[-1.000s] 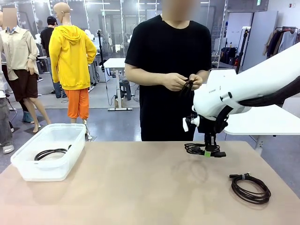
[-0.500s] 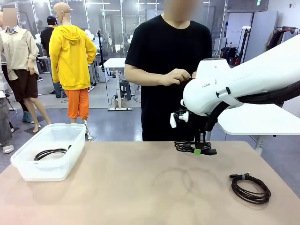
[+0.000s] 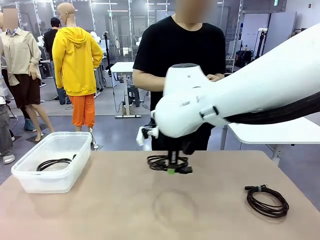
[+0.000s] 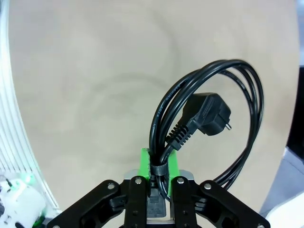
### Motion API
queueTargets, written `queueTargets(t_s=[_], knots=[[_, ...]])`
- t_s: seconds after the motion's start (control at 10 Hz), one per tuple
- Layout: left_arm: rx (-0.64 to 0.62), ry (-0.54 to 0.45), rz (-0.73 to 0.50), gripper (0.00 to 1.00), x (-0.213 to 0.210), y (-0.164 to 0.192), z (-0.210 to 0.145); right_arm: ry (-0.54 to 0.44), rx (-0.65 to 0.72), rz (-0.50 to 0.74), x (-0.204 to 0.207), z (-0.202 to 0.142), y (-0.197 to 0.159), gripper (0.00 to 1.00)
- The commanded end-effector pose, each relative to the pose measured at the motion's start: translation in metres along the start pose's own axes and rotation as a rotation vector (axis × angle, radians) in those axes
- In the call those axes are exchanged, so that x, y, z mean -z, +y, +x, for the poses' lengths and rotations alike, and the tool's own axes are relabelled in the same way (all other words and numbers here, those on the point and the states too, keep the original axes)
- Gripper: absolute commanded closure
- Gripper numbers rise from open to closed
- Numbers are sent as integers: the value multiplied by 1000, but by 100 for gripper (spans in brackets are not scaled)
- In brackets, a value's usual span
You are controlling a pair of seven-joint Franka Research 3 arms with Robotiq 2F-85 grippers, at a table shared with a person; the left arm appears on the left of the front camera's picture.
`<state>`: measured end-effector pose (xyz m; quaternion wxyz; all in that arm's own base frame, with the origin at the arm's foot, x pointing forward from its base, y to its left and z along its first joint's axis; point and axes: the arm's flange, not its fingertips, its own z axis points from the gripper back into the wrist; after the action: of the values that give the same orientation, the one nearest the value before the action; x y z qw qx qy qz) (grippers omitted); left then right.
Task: Organize and store the cables.
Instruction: Place the Power Cable into the Organizing box.
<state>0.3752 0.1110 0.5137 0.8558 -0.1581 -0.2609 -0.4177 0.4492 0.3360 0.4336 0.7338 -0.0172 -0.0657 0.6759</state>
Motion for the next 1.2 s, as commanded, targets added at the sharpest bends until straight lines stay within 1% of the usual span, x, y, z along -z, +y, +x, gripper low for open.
queueTargets(t_s=[0.0, 0.2, 0.3, 0.4, 0.5, 0.7, 1.0, 1.1], knots=[[4, -2, -1, 0, 0, 2, 0, -3, -1, -37, 22, 25, 4, 100], [4, -2, -1, 0, 0, 2, 0, -8, -42, -48, 46, 42, 23, 100], [4, -2, -1, 0, 0, 2, 0, -31, -47, -51, 57, 45, 27, 100], [4, -2, -1, 0, 0, 2, 0, -64, -29, -32, 64, 46, 29, 100], [4, -2, -1, 0, 0, 2, 0, -74, -21, -17, 72, 46, 33, 100], [4, -2, -1, 0, 0, 2, 0, -54, -20, -3, 88, 41, 37, 100], [4, -2, -1, 0, 0, 2, 0, -54, 0, 49, 103, 32, 40, 100], [4, -2, -1, 0, 0, 2, 0, -50, 1, 52, 104, 31, 41, 68]])
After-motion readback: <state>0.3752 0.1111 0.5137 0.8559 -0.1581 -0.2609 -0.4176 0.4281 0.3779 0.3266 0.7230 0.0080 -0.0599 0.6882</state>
